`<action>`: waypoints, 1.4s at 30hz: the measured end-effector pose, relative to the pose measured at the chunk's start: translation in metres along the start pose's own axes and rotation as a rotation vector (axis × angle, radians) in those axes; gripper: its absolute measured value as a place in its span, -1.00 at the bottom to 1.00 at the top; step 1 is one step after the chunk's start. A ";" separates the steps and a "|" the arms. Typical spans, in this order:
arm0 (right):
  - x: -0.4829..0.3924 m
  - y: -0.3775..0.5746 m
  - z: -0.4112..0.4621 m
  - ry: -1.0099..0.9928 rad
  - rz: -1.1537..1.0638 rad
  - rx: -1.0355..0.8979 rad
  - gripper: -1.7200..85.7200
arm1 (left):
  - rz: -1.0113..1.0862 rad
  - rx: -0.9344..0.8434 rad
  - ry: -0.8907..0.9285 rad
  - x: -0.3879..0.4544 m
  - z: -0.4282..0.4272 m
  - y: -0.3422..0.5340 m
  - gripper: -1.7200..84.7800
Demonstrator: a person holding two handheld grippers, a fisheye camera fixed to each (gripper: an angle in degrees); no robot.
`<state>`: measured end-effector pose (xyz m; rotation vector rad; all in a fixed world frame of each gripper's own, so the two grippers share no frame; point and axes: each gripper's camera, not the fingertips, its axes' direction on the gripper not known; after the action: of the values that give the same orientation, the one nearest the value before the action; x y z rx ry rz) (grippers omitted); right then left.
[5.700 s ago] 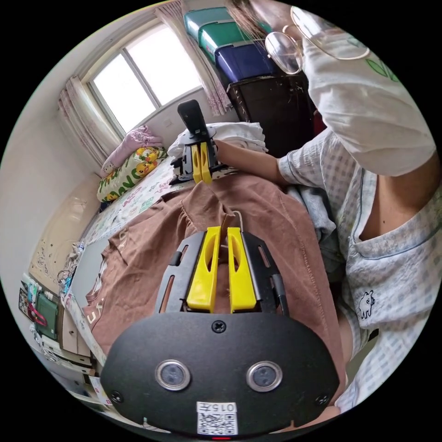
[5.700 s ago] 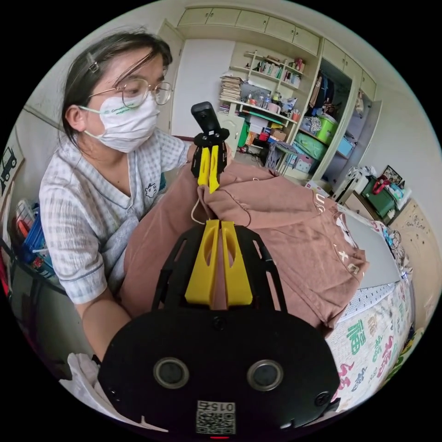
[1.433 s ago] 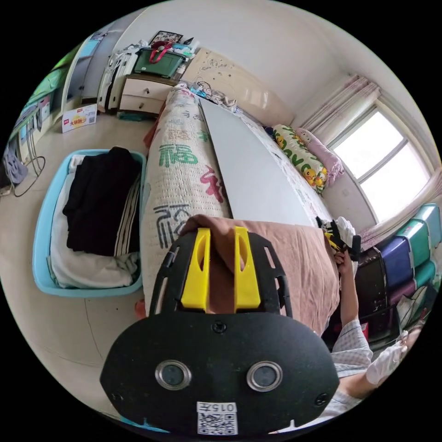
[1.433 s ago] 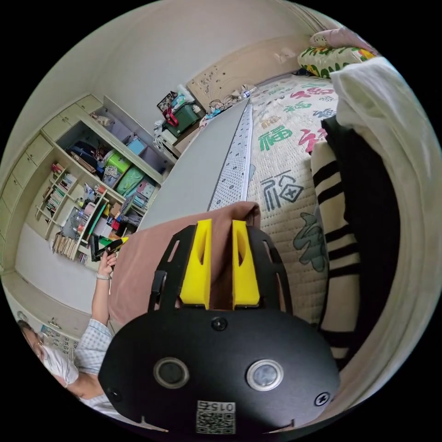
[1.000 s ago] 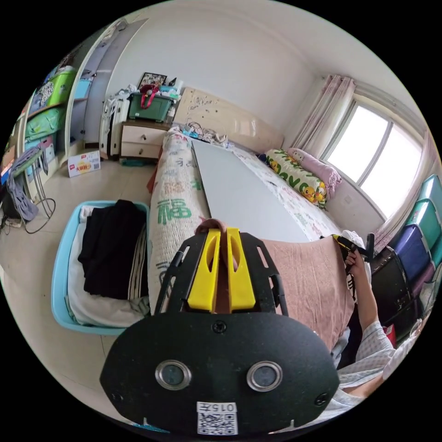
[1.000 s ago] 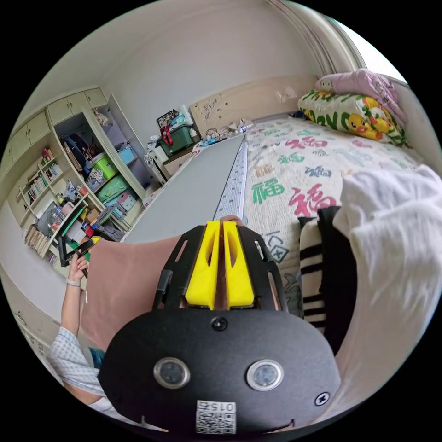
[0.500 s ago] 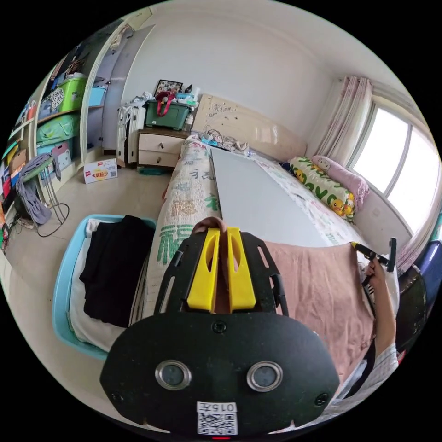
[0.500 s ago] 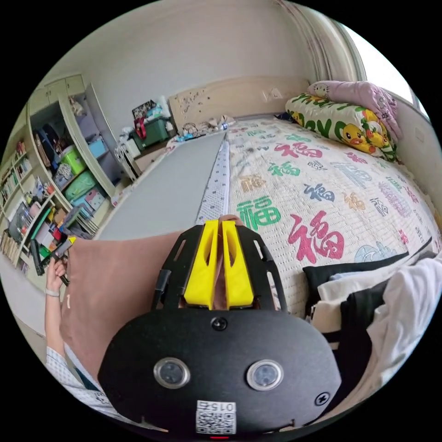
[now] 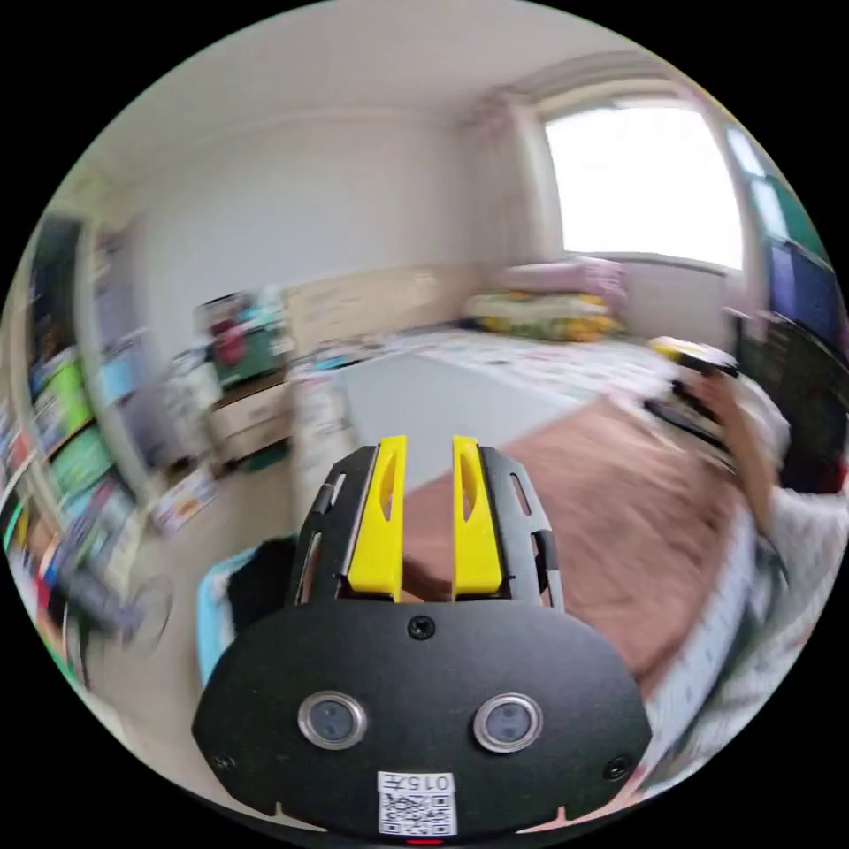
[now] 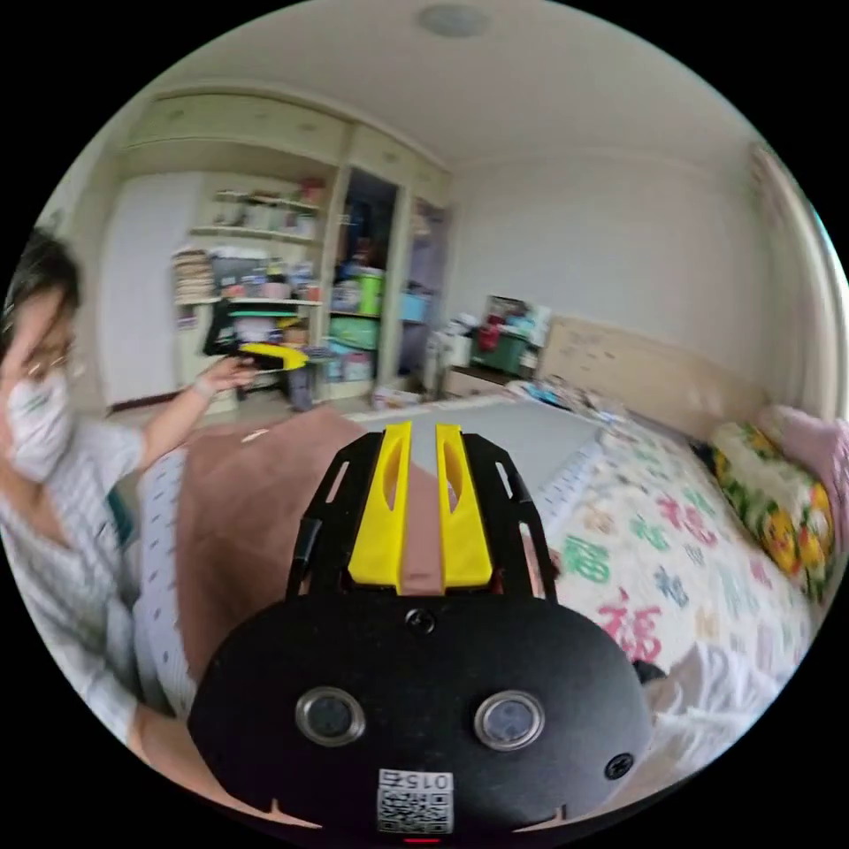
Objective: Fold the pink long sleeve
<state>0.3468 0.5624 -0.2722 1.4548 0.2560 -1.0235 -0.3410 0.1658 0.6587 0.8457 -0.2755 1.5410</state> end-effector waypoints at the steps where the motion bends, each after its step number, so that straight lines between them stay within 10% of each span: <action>1: -0.017 0.002 -0.001 -0.144 -0.102 -0.001 -0.84 | 0.240 0.019 0.223 0.027 0.007 -0.012 -0.74; 15: -0.080 0.023 0.050 -0.542 -0.354 -0.457 -0.78 | 0.612 -0.550 0.443 0.075 0.119 -0.111 -0.73; 42: -0.096 0.009 0.013 -0.570 -0.573 -0.396 -0.90 | 0.624 -0.345 0.513 0.014 0.052 -0.092 -0.92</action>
<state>0.2921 0.5885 -0.1966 0.6925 0.4407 -1.6923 -0.2356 0.1600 0.6764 0.0632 -0.4339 2.1450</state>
